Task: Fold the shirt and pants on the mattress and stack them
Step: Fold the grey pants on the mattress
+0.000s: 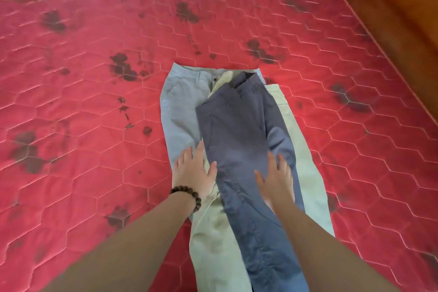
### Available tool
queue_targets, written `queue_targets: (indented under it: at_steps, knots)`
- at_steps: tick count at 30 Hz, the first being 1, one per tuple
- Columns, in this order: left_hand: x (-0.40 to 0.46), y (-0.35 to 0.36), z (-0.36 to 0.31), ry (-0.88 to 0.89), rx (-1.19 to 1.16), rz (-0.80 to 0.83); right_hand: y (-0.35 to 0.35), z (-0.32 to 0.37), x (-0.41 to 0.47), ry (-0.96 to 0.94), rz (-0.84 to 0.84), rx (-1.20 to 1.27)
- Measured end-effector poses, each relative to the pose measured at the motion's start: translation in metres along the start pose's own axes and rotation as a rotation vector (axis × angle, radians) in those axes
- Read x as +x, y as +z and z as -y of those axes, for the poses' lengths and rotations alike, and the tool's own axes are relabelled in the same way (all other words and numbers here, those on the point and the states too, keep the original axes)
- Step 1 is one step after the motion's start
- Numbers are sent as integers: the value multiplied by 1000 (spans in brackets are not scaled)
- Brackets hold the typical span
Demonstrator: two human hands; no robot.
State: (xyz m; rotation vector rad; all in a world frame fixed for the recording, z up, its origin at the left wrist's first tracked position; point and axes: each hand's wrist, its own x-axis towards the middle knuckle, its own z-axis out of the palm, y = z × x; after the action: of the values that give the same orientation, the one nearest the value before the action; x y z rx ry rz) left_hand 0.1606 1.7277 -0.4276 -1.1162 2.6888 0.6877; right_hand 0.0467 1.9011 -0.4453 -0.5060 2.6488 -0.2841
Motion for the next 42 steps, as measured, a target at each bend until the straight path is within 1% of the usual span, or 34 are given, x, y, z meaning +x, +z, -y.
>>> queue_targets:
  at_steps: [4, 8, 11, 14, 16, 20, 22, 26, 30, 32, 33, 34, 37, 39, 42]
  knots:
    - [48, 65, 3, -11, -4, 123, 42, -18, 43, 73, 30, 49]
    - [69, 98, -1, -28, -80, 160, 66, -31, 60, 85, 61, 63]
    - [75, 104, -3, -81, -119, 121, 76, -37, 61, 37, 32, 28]
    - [74, 102, 5, -45, -105, 21, 77, -39, 52, -40, -8, 7]
    - [71, 97, 9, -40, -168, 24, 76, -35, 41, -86, -26, 0]
    - [52, 79, 15, 3, -198, -7, 70, -19, 11, -176, -17, 22]
    - [32, 70, 22, -26, -217, -12, 67, -11, -7, -198, 37, 42]
    - [-35, 56, 51, -104, -163, 40, 69, -5, -61, -227, 231, 6]
    - [-102, 48, 81, -145, -85, 197, 71, -7, -122, -236, 469, -106]
    - [-121, 45, 87, -173, -82, 256, 67, -7, -131, -254, 531, -160]
    - [-124, 44, 88, -195, -102, 265, 63, -6, -129, -260, 506, -169]
    - [-124, 43, 89, -214, -117, 256, 60, -3, -124, -269, 440, -159]
    - [-96, 41, 88, -175, -95, 147, 45, 13, -84, -307, 181, -72]
    - [-64, 39, 87, -151, -98, 88, 35, 31, -39, -393, 49, -24]
    - [-6, 40, 89, -120, -122, 45, 20, 59, 46, -527, -118, -72]
